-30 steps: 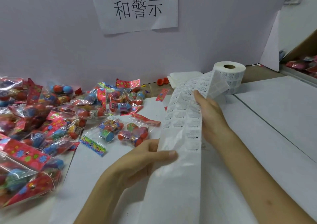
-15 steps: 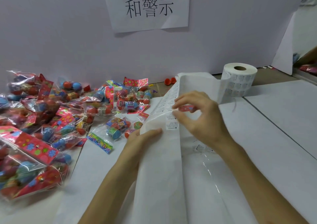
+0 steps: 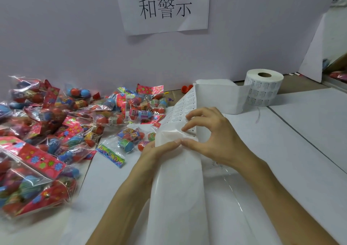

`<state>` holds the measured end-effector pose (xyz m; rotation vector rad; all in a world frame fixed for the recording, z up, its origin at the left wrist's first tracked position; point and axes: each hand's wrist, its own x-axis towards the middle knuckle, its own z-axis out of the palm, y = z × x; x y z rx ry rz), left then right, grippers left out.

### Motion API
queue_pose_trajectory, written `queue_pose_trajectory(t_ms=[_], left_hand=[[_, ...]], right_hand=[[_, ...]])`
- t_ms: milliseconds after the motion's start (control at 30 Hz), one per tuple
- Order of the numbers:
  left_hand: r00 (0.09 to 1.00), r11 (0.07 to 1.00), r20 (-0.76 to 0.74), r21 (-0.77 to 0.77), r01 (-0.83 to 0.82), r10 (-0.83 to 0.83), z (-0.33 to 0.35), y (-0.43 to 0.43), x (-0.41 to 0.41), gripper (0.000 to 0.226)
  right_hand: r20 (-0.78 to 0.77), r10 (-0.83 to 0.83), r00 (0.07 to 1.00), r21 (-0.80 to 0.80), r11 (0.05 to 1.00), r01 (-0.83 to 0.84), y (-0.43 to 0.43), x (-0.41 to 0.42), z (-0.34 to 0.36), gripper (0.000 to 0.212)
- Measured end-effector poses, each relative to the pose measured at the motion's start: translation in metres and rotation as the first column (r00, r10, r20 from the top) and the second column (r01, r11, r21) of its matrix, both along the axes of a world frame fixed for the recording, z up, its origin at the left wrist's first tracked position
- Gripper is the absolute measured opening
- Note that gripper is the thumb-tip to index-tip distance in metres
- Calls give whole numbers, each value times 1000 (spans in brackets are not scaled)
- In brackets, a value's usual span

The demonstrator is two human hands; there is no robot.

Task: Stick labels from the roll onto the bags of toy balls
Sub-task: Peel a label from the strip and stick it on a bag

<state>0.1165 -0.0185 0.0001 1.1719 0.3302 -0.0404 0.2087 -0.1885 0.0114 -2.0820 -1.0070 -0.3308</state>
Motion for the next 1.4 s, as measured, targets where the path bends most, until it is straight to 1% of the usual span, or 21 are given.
queue_pose_trajectory(t_ms=[67, 233, 333, 600, 667, 767, 833, 900, 933, 967, 1000, 1033, 1100, 1133, 1167, 1200, 1233, 1300, 1333, 1367, 1400], left_hand=[[1000, 1000, -23, -7, 11, -11, 0, 0, 0, 46], [999, 998, 27, -54, 36, -35, -1, -2, -1, 30], [994, 995, 65, -50, 91, -88, -3, -3, -3, 35], [996, 997, 61, 30, 67, -69, -6, -3, -1, 42], [997, 995, 34, 74, 66, -68, -6, -4, -2, 51], [999, 991, 15, 130, 37, -40, -4, -7, -3, 59], [999, 964, 51, 266, -25, 11, -5, -10, -2, 72], [992, 891, 99, 440, -111, 75, -5, -14, -1, 84], [990, 865, 110, 485, -127, 84, -5, -16, 0, 89], [990, 858, 119, 499, -126, 76, -5, -18, 1, 92], [990, 858, 129, 501, -115, 58, -6, -17, 1, 91], [989, 860, 144, 503, -91, 21, -6, -17, 1, 83], [980, 847, 168, 532, 4, -110, -8, -16, -1, 52], [970, 835, 157, 545, 73, -188, -7, -17, -2, 39], [953, 820, 125, 548, 164, -274, -6, -19, -4, 34], [921, 800, 79, 528, 286, -381, -5, -21, -7, 33], [858, 757, 36, 491, 432, -513, -3, -21, -9, 33], [666, 598, -19, 419, 683, -746, 0, -19, -13, 36], [596, 535, -34, 402, 743, -802, 0, -16, -14, 38], [576, 518, -37, 396, 759, -816, 0, -15, -15, 39], [610, 551, -27, 400, 733, -792, -1, -14, -14, 38]], right_hand=[[-3, -7, 1000, 12, 1000, 7, 0, 0, 0, 23], [-15, -14, 1000, 38, 999, 14, 1, -2, 0, 18], [-31, -9, 999, 65, 998, 11, 0, -2, 0, 10], [-77, -13, 997, 94, 995, 21, -1, -3, 1, 3], [-62, -33, 998, 137, 990, 41, -1, -3, 2, 8], [-36, -108, 994, 165, 980, 112, -4, 1, 4, 12], [-52, -172, 984, 213, 960, 179, -6, 3, 5, 14], [-82, -224, 971, 297, 925, 238, -8, 5, 8, 14], [-95, -242, 966, 336, 905, 260, -9, 6, 9, 13], [-103, -255, 962, 372, 887, 274, -10, 6, 12, 10], [-106, -265, 958, 405, 869, 285, -11, 6, 13, 7], [-111, -271, 956, 431, 853, 293, -11, 5, 15, 5], [-137, -263, 955, 459, 838, 297, -12, 4, 16, 2], [-150, -250, 956, 463, 837, 292, -11, 4, 17, 5], [-161, -236, 958, 462, 840, 285, -10, 3, 17, 9], [-173, -224, 959, 458, 844, 280, -10, 2, 18, 14], [-182, -214, 960, 446, 852, 275, -9, 1, 18, 19], [-185, -199, 962, 407, 876, 259, -8, 0, 17, 26], [-182, -195, 964, 384, 888, 252, -7, 0, 16, 30], [-180, -195, 964, 365, 897, 249, -6, 0, 15, 33], [-184, -192, 964, 352, 903, 247, -6, 0, 15, 36]])
